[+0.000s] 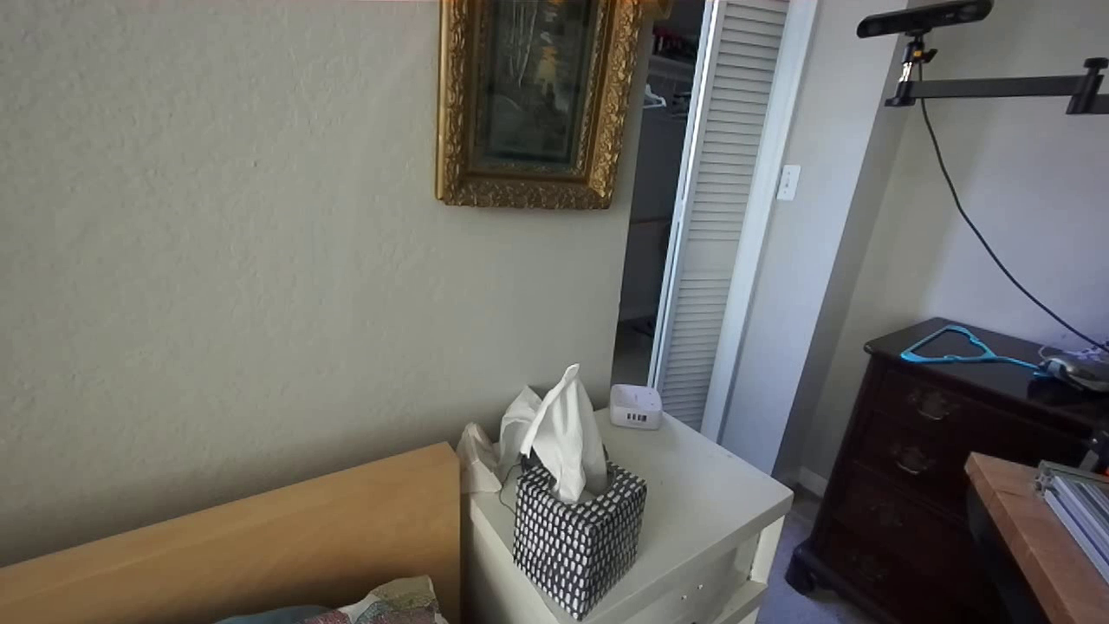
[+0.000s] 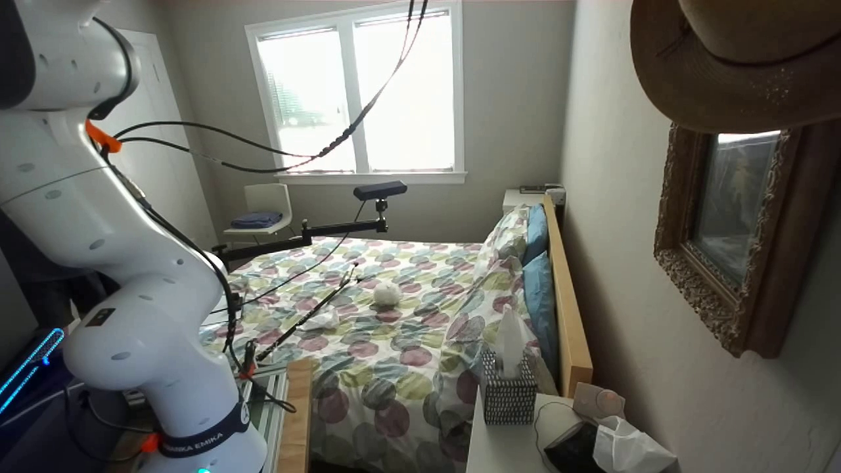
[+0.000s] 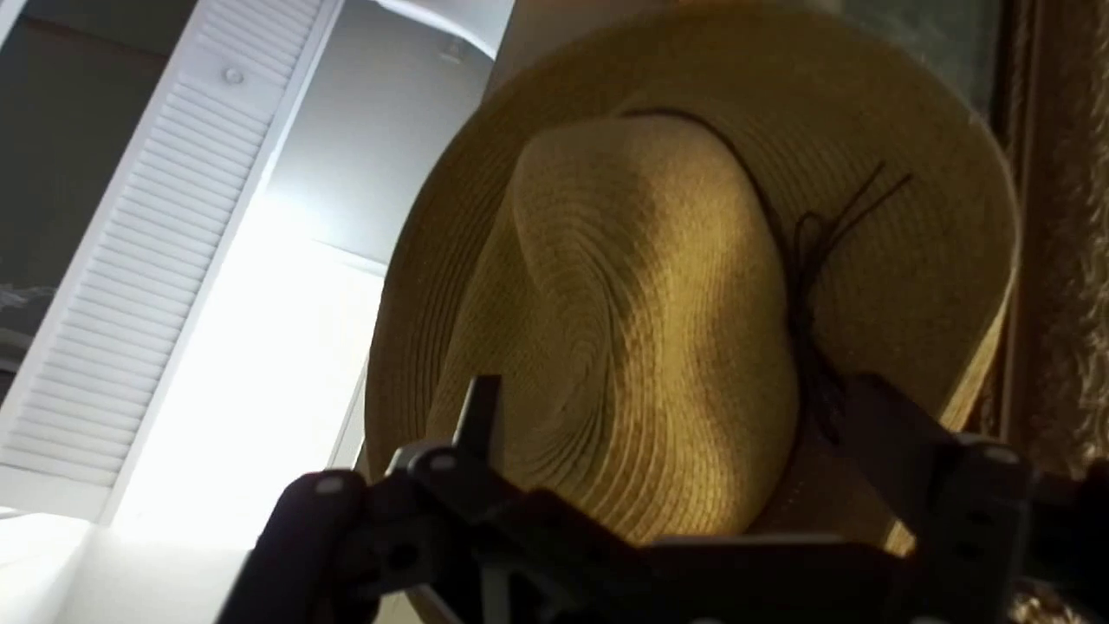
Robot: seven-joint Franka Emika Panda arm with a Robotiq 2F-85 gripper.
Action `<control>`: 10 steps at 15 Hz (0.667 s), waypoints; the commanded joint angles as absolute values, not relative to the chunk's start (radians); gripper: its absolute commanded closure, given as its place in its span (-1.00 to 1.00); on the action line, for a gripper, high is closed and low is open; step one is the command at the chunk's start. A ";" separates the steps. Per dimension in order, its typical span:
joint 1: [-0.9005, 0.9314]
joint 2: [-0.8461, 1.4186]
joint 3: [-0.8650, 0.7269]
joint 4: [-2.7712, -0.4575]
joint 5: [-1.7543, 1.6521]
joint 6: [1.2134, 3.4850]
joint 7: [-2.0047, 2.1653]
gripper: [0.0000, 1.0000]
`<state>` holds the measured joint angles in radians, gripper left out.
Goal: Use the tissue to wipe the picture frame then put the hat on the hook
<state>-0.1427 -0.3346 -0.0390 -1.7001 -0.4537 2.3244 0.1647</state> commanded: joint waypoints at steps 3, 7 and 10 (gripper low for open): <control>-0.126 -0.454 -0.030 -1.857 -0.416 2.110 0.043 -1.00; -0.079 -0.464 -0.048 -1.937 -0.345 2.016 -0.057 -1.00; -0.048 -0.455 -0.062 -1.995 -0.276 1.979 -0.115 -1.00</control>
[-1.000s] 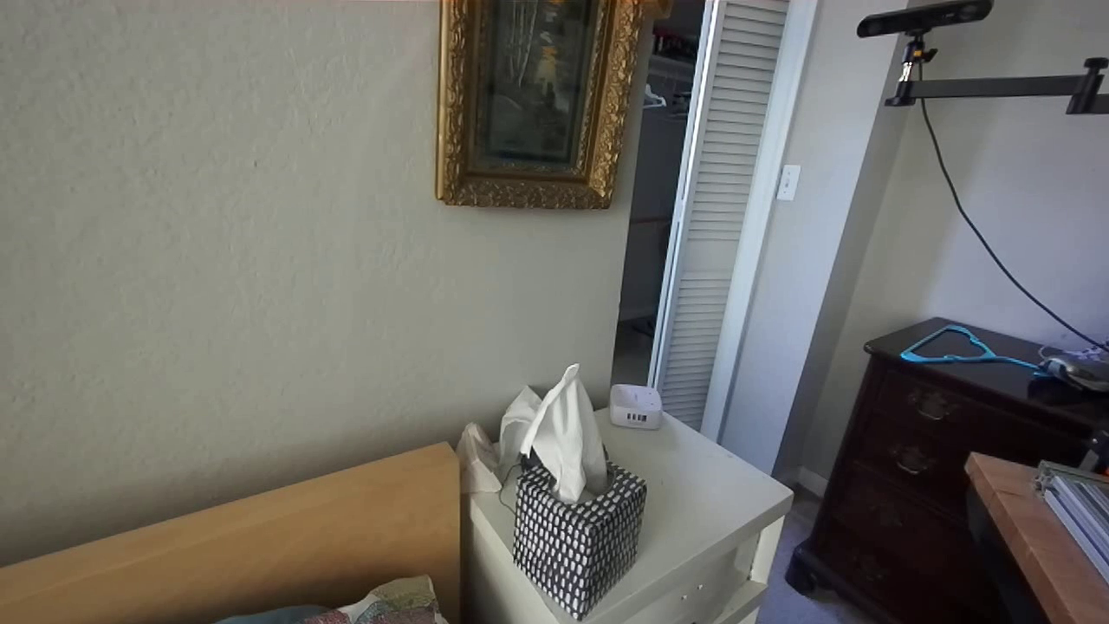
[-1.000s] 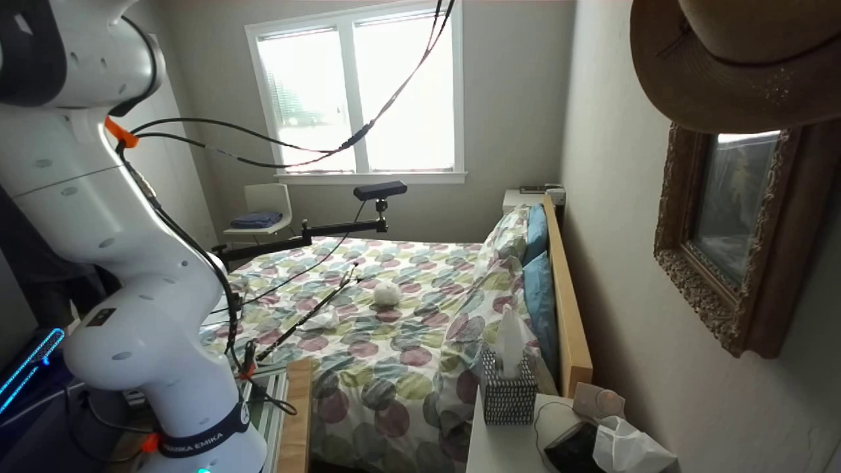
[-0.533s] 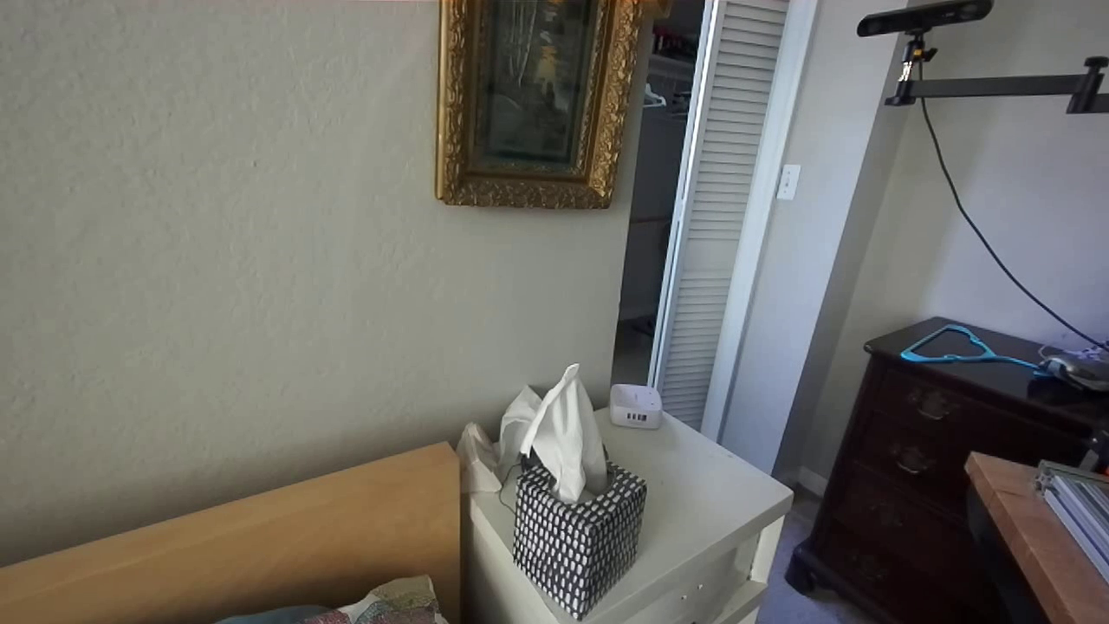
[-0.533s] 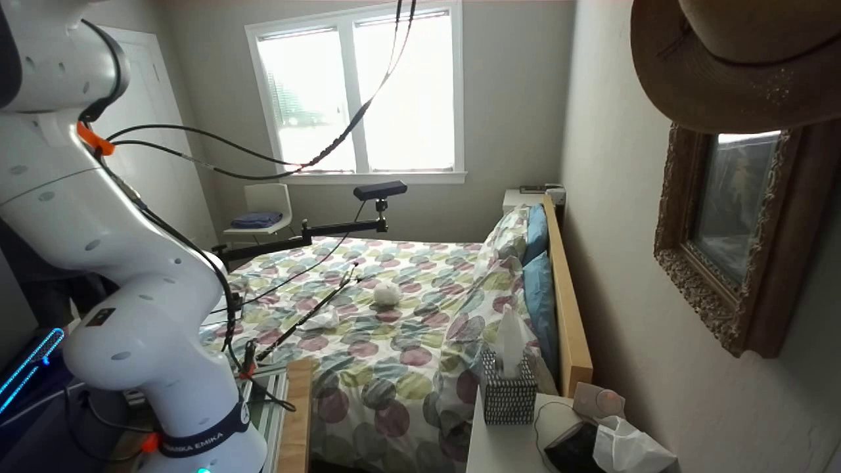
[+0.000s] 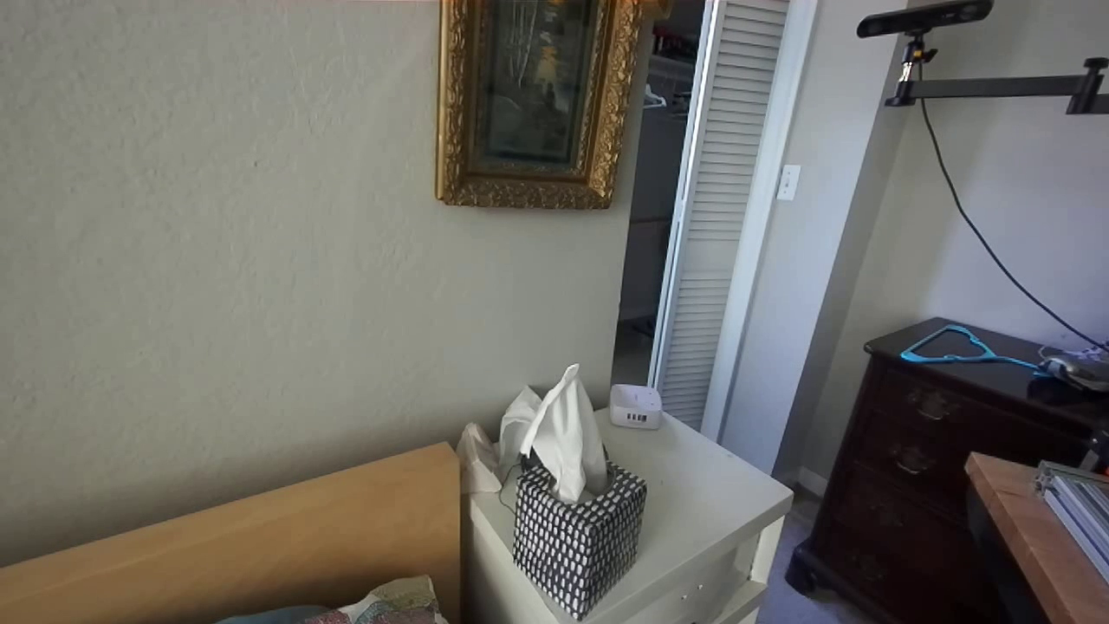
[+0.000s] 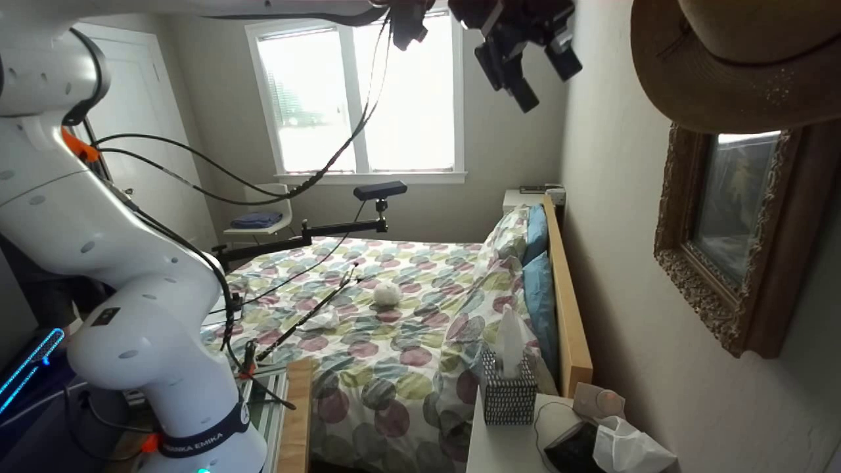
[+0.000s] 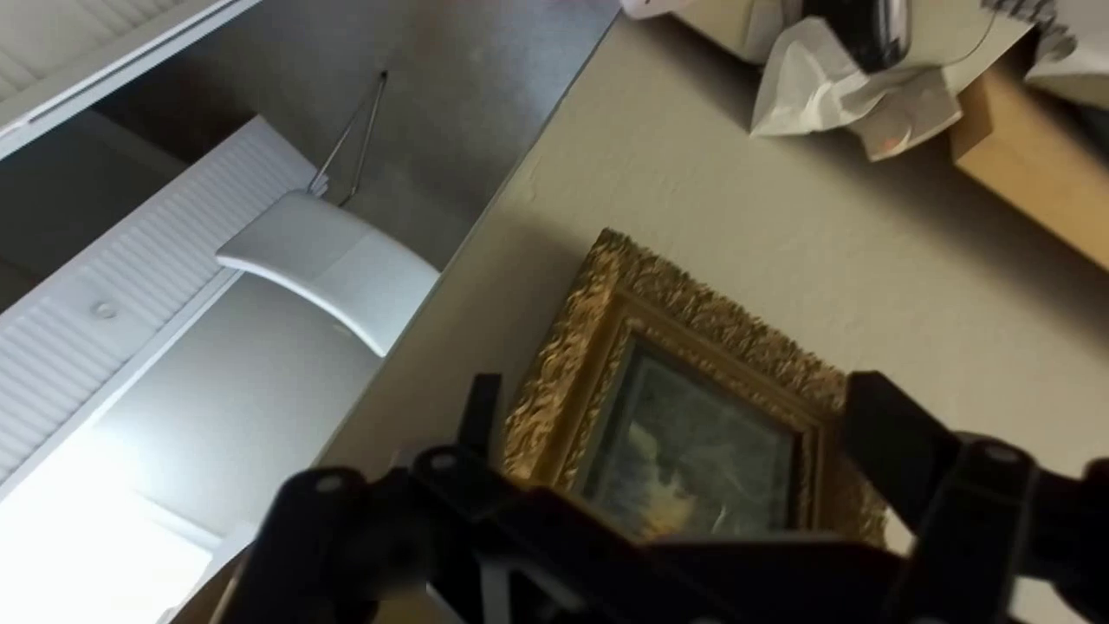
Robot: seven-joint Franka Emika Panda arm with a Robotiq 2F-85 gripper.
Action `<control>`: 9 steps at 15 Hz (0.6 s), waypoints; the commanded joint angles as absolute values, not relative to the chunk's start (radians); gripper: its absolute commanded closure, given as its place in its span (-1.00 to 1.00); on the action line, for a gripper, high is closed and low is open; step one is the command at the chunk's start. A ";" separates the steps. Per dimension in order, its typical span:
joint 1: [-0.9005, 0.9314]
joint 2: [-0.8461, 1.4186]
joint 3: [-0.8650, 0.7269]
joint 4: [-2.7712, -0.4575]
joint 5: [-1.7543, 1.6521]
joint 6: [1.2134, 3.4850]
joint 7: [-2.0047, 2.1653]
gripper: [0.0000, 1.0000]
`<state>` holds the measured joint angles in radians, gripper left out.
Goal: Use the tissue to wipe the picture frame then put the hat on the hook
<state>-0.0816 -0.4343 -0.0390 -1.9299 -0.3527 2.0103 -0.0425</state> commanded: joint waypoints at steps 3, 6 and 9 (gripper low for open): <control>-0.051 -0.418 -0.076 -2.036 -0.243 1.986 -0.116 -1.00; -0.071 -0.380 -0.093 -2.080 -0.239 1.971 -0.095 -1.00; -0.080 -0.344 -0.118 -2.104 -0.225 1.946 -0.105 -1.00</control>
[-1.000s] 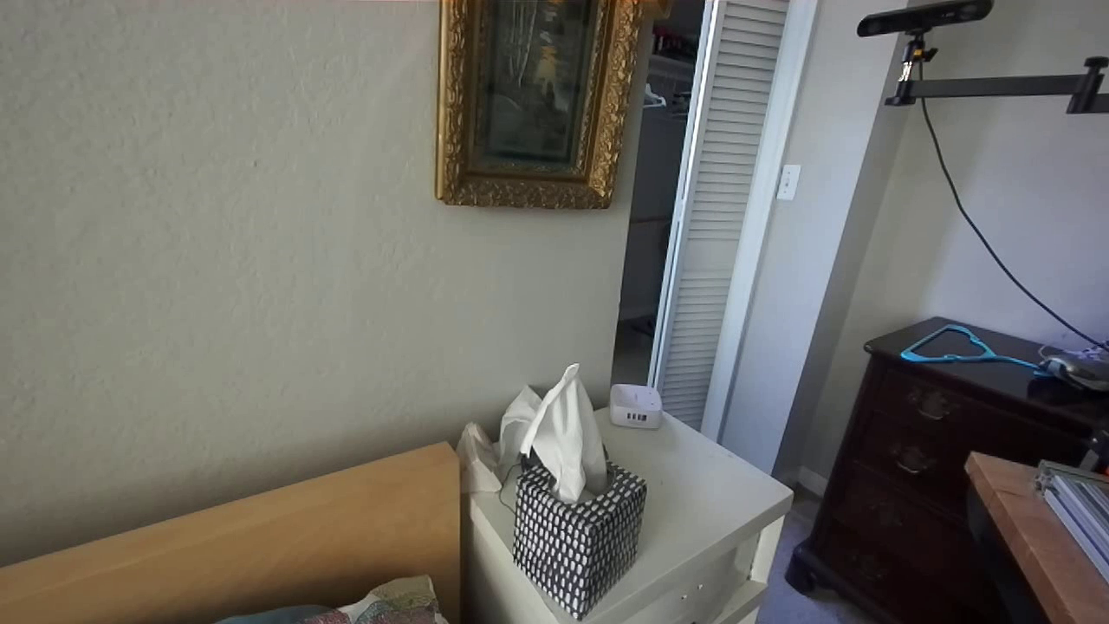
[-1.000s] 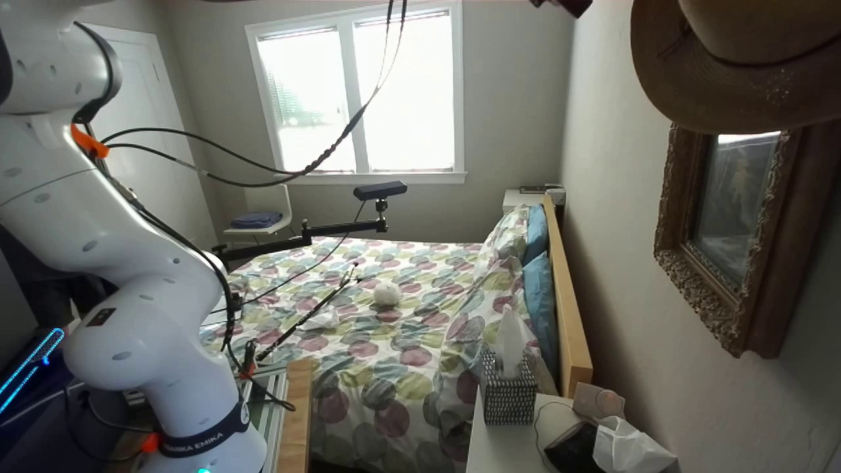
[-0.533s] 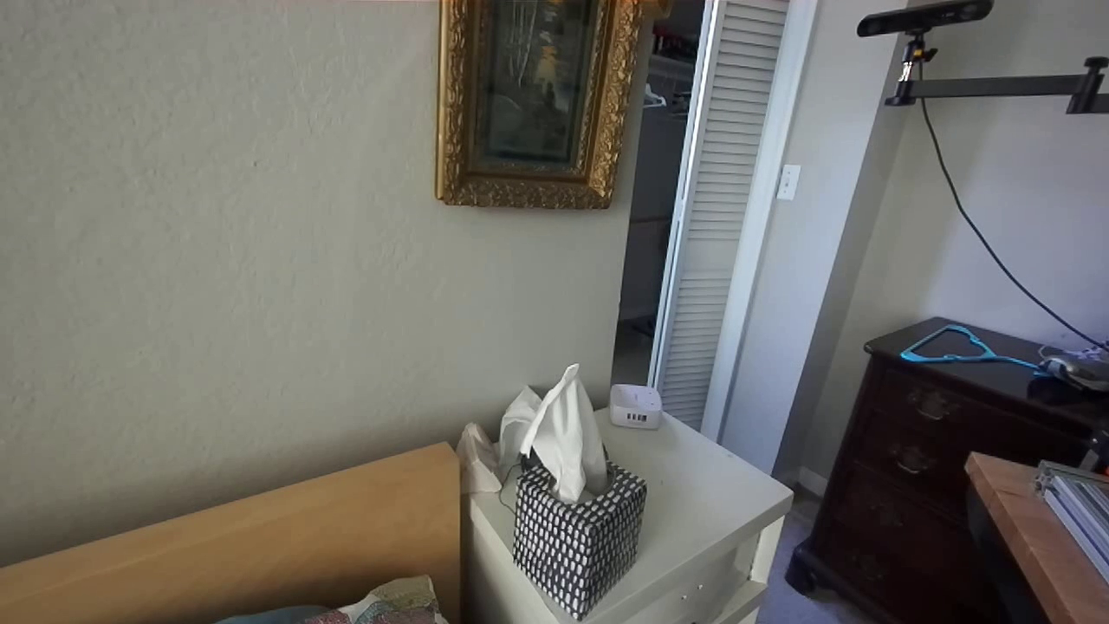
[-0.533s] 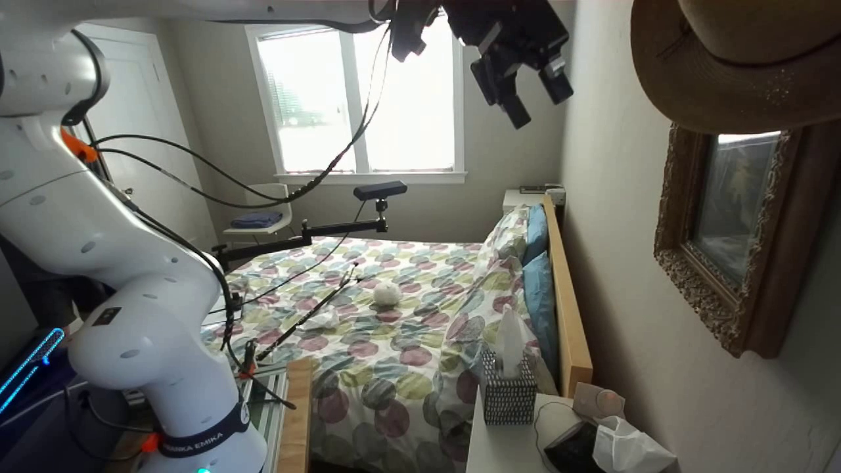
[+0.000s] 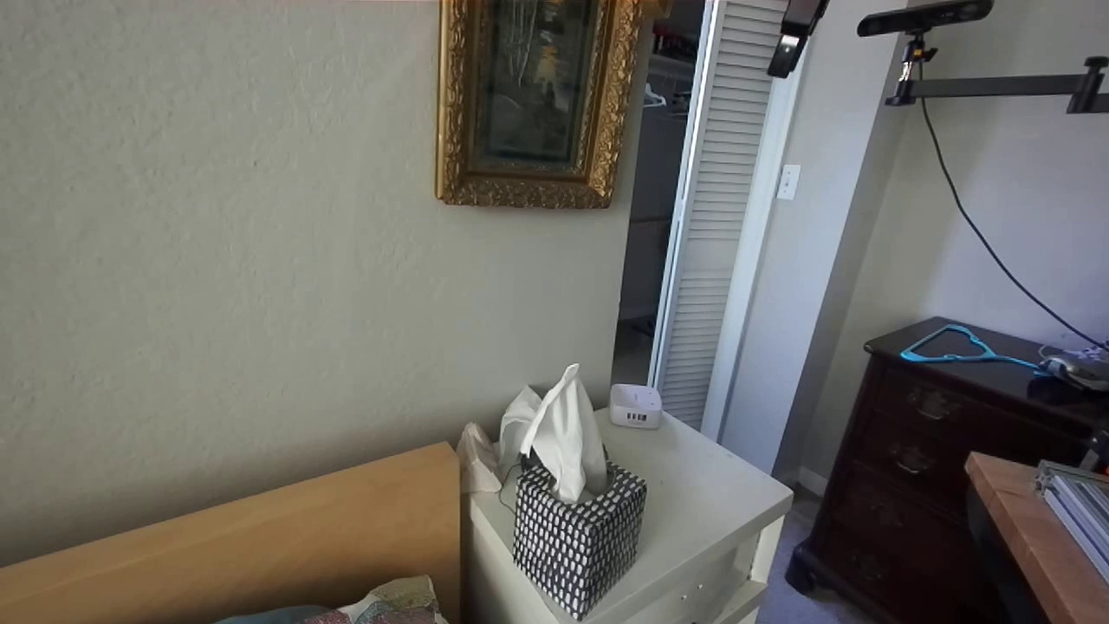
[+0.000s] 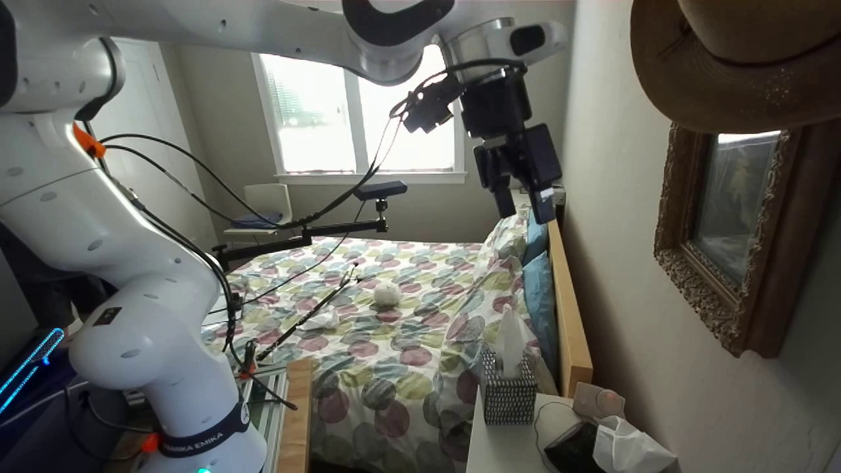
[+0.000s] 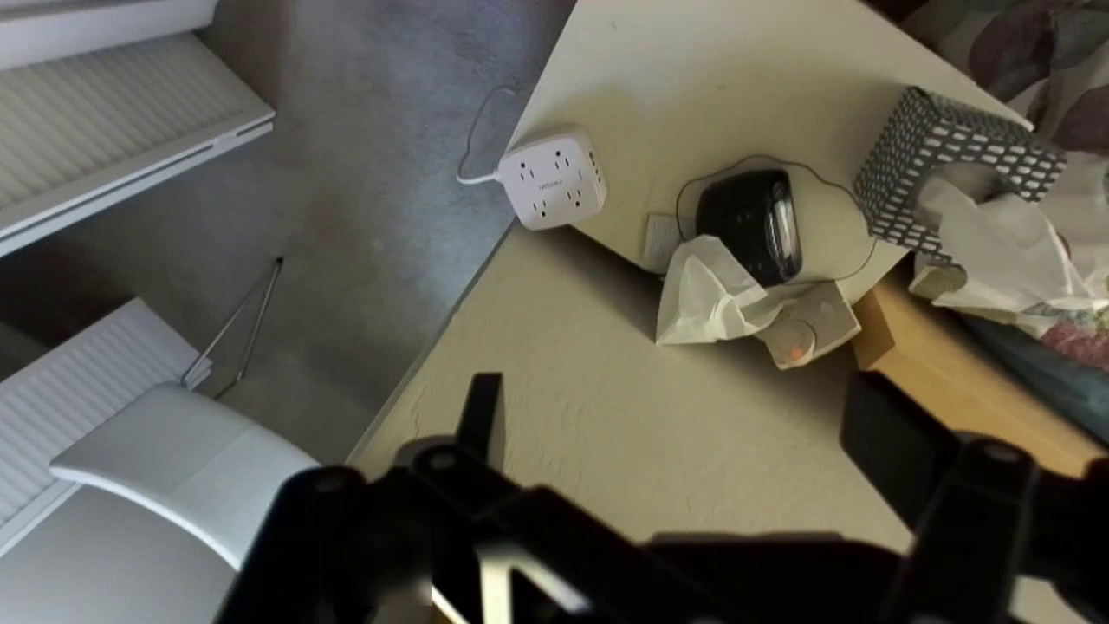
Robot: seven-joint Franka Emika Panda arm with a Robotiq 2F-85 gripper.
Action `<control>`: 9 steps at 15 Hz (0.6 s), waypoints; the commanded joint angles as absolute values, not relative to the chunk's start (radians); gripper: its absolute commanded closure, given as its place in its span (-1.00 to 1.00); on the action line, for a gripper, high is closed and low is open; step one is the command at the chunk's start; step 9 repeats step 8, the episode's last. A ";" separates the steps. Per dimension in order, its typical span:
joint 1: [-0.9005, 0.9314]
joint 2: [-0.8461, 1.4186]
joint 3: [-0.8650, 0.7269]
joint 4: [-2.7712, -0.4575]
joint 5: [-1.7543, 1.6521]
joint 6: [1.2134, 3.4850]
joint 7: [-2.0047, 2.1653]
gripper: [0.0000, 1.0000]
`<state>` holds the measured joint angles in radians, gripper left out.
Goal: Use the tissue to wipe the picture frame then put the hat on the hook
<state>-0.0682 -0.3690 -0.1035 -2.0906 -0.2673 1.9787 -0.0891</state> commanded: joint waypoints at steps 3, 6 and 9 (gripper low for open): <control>-0.088 -0.317 -0.141 -2.111 -0.207 1.919 -0.116 -1.00; -0.099 -0.298 -0.166 -2.104 -0.179 1.909 -0.123 -1.00; -0.104 -0.301 -0.152 -2.115 -0.207 1.932 -0.095 -1.00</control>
